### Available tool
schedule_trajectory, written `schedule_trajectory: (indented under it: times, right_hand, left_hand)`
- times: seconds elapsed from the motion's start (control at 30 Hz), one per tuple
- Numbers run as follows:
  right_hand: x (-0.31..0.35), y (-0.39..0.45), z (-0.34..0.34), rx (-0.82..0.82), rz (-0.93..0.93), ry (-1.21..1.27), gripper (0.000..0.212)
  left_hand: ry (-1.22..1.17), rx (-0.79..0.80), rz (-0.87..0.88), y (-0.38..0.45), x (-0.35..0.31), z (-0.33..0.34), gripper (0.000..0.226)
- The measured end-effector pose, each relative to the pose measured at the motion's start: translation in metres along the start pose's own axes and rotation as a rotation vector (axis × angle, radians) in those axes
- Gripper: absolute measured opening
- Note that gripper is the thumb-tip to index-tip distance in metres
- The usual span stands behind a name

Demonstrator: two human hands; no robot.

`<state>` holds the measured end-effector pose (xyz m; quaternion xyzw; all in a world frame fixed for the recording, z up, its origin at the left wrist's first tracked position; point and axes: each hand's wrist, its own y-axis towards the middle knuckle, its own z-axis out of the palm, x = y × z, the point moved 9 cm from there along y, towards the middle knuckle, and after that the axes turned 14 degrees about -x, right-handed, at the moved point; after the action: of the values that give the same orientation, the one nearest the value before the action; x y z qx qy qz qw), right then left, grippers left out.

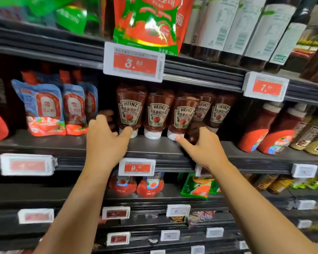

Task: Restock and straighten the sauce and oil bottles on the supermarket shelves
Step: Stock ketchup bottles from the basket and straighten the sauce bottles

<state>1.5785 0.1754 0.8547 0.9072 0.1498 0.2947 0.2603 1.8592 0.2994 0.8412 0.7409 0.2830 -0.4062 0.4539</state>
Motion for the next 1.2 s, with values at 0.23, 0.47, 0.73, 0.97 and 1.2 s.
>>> schedule_trajectory:
  times: [0.23, 0.47, 0.73, 0.97, 1.2]
  right_hand:
    - [0.004, -0.070, -0.037, -0.137, -0.171, 0.059, 0.023]
    - [-0.056, -0.154, -0.055, -0.185, -0.280, 0.322, 0.024]
    - [-0.212, -0.310, 0.076, 0.590, 0.252, 0.272, 0.020]
    - [-0.321, -0.491, 0.138, 1.100, 0.444, 0.042, 0.007]
    - [-0.382, -0.609, 0.189, 1.300, 0.629, -0.053, 0.004]
  left_hand:
    - [-0.344, 0.090, 0.083, -0.036, -0.010, -0.026, 0.029]
    - [-0.370, 0.062, 0.016, -0.105, 0.028, -0.046, 0.011]
    - [0.158, 0.414, -0.353, -0.271, 0.170, -0.012, 0.009]
    - [0.424, 0.685, -0.934, -0.469, 0.311, -0.033, 0.025]
    - [0.666, 0.849, -1.061, -0.591, 0.431, -0.026, 0.024]
